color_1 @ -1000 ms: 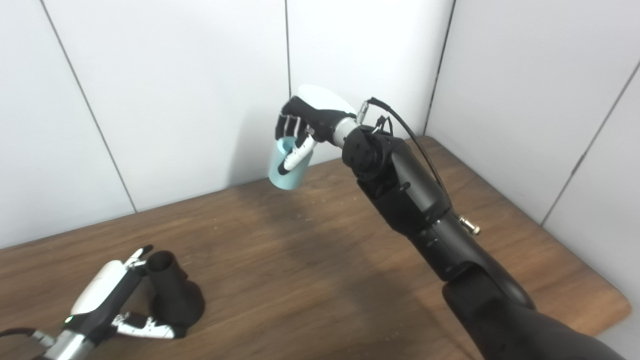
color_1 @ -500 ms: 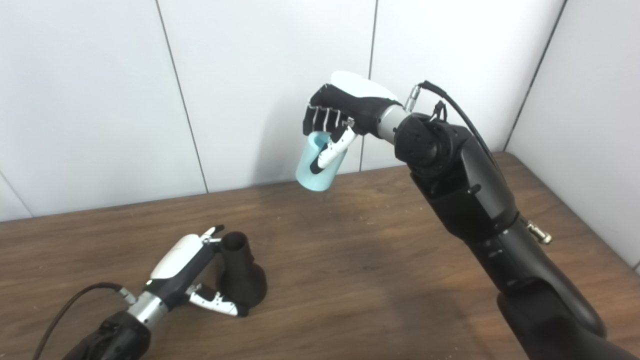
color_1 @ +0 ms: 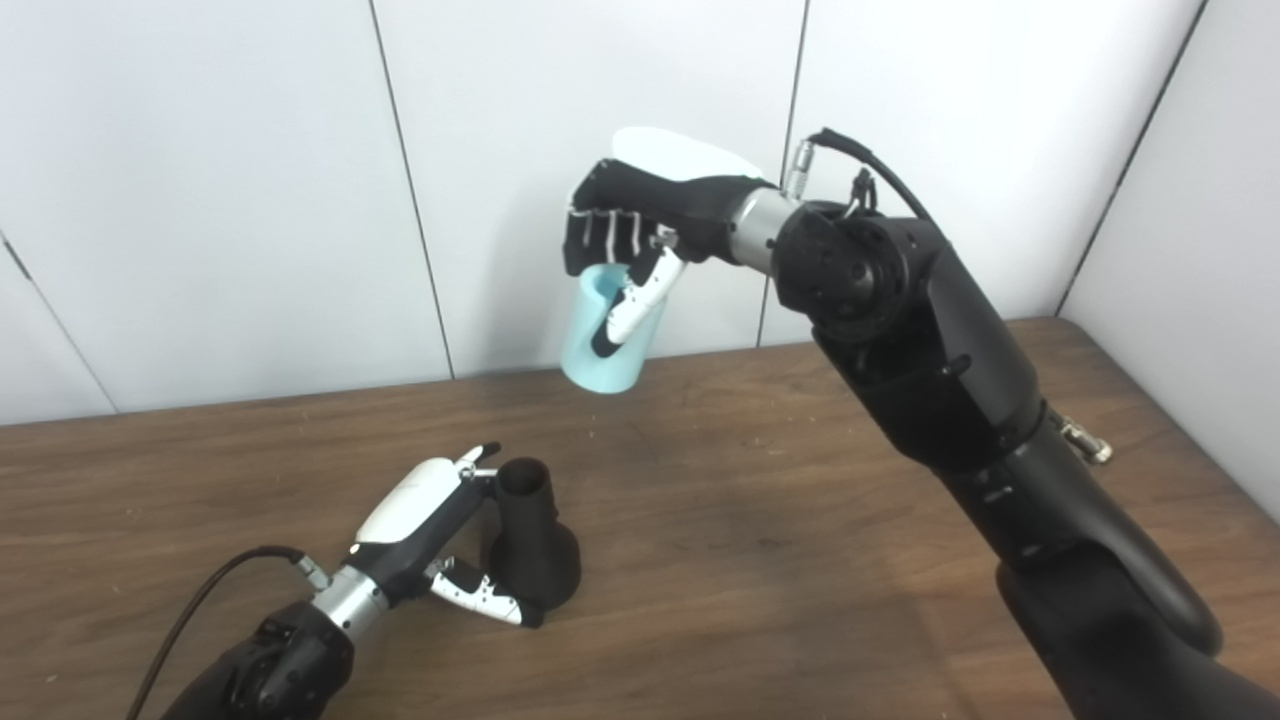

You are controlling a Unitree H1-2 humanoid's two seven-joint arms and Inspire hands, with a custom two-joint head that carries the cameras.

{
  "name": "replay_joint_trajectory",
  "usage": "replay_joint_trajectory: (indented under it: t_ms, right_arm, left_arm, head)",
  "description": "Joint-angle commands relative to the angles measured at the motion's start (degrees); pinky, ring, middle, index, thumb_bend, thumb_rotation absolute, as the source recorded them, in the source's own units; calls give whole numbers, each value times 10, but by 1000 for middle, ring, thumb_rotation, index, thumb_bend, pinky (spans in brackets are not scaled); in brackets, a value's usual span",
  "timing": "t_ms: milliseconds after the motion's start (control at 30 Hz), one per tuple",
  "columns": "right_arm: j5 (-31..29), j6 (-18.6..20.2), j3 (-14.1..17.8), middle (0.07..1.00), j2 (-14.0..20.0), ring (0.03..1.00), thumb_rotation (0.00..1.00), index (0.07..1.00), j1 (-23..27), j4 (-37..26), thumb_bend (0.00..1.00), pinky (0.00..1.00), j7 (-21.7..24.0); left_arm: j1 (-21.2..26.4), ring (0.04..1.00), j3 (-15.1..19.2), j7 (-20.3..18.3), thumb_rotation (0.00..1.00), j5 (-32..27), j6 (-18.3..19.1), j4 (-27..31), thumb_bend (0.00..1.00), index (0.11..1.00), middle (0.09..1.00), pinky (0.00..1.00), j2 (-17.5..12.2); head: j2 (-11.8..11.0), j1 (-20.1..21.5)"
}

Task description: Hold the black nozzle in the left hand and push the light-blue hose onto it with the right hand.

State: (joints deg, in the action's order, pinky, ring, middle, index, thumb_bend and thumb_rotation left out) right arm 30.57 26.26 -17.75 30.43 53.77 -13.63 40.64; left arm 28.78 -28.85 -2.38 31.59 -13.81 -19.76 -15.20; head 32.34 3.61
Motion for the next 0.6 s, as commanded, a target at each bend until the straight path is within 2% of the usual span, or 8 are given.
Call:
replay_joint_trajectory:
  t_ms: [0, 333, 567]
  right_arm:
    - [-13, -20, 4, 494, -2, 451, 0, 469, 44, -18, 520, 379, 3]
    - [-32, -50, -7, 492, -15, 438, 0, 487, 37, -18, 519, 369, 14]
    - [-27, -35, -21, 488, -28, 438, 0, 493, 27, -20, 519, 371, 22]
  left_arm:
    - [-11, 596, -26, -48, 0, 37, 35, -16, 527, 494, 451, 1000, 6]
    - [-5, 593, -37, -46, 0, 40, 51, -19, 526, 498, 441, 1000, 15]
    - [-4, 592, -36, -52, 0, 32, 61, -15, 526, 498, 444, 1000, 18]
  head:
    - [1, -2]
    - [12, -25]
    - [17, -31]
